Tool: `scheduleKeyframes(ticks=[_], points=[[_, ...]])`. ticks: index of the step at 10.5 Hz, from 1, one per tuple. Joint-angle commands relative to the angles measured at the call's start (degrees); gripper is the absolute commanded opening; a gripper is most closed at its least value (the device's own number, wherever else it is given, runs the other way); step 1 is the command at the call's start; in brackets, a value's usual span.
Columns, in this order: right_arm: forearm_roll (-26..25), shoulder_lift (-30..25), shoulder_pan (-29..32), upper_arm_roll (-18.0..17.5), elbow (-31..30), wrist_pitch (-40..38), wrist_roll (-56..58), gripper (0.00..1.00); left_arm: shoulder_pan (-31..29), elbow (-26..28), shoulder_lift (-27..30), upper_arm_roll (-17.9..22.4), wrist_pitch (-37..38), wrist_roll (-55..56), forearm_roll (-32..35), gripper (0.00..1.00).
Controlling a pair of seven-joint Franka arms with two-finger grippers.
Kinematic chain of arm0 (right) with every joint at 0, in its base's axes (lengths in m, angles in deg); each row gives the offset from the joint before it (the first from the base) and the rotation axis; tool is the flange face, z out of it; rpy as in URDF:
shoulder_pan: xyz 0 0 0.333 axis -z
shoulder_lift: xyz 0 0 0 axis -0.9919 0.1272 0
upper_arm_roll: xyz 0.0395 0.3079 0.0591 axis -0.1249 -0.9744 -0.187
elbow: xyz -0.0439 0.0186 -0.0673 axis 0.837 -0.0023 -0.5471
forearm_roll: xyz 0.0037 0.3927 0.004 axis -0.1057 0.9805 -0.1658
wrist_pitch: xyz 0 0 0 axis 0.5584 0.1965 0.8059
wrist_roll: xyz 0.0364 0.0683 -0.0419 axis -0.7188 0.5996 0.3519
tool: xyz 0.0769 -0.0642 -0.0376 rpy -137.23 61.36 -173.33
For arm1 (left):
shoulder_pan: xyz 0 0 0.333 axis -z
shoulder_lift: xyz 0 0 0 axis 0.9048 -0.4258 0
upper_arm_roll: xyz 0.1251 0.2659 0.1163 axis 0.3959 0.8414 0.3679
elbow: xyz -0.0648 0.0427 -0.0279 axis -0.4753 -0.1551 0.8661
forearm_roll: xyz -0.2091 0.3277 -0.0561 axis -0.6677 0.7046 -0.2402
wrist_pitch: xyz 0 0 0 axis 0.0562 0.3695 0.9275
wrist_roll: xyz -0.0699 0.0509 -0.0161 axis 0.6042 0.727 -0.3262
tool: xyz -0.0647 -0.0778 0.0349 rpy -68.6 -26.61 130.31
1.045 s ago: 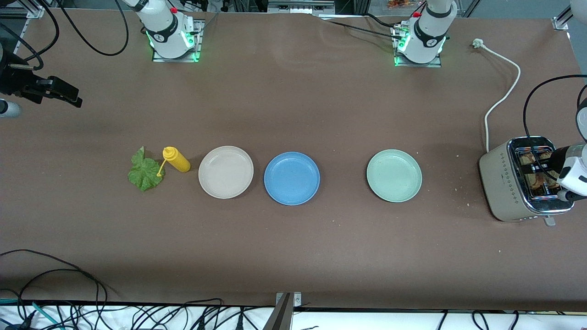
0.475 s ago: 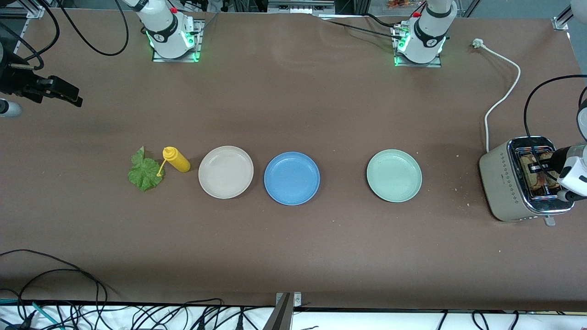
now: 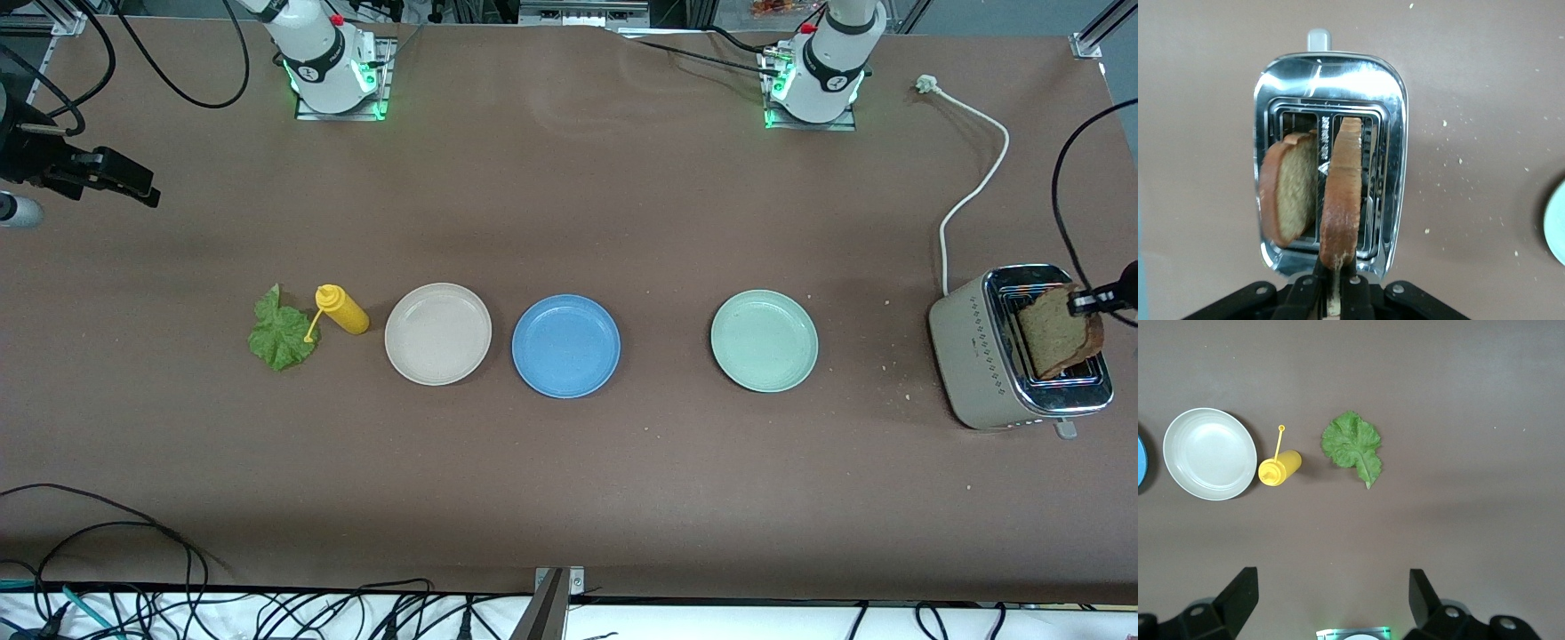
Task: Make sandwich in blue plate with both arms
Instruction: 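Lift the bread slice out of the toaster with the left gripper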
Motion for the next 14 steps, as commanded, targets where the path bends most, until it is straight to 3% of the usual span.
scheduleKeyframes(ticks=[1, 3, 6, 8, 14], points=[[-0.04, -0.29, 0.23, -0.19, 0.16, -0.71, -0.76, 1.0, -0.34, -4.18, 3.8, -0.81, 7.71, -3.39, 0.81, 0.0], [-0.04, -0.29, 0.23, -0.19, 0.16, -0.71, -0.76, 1.0, 0.18, -8.58, 3.8, -2.82, 10.45, -3.39, 0.9, 0.0], [-0.04, -0.29, 0.23, -0.19, 0.16, -0.71, -0.76, 1.0, 0.36, -9.31, 3.72, -6.59, 10.64, -3.39, 0.64, 0.0], [-0.04, -0.29, 0.23, -0.19, 0.16, -0.71, -0.76, 1.0, 0.88, -8.52, 3.37, -7.84, 10.46, -2.61, -5.48, 0.0], [-0.04, -0.2, 0.23, -0.19, 0.16, -0.71, -0.76, 1.0, 11.94, -5.27, -1.81, -7.75, 5.29, 7.04, -19.73, 0.0]])
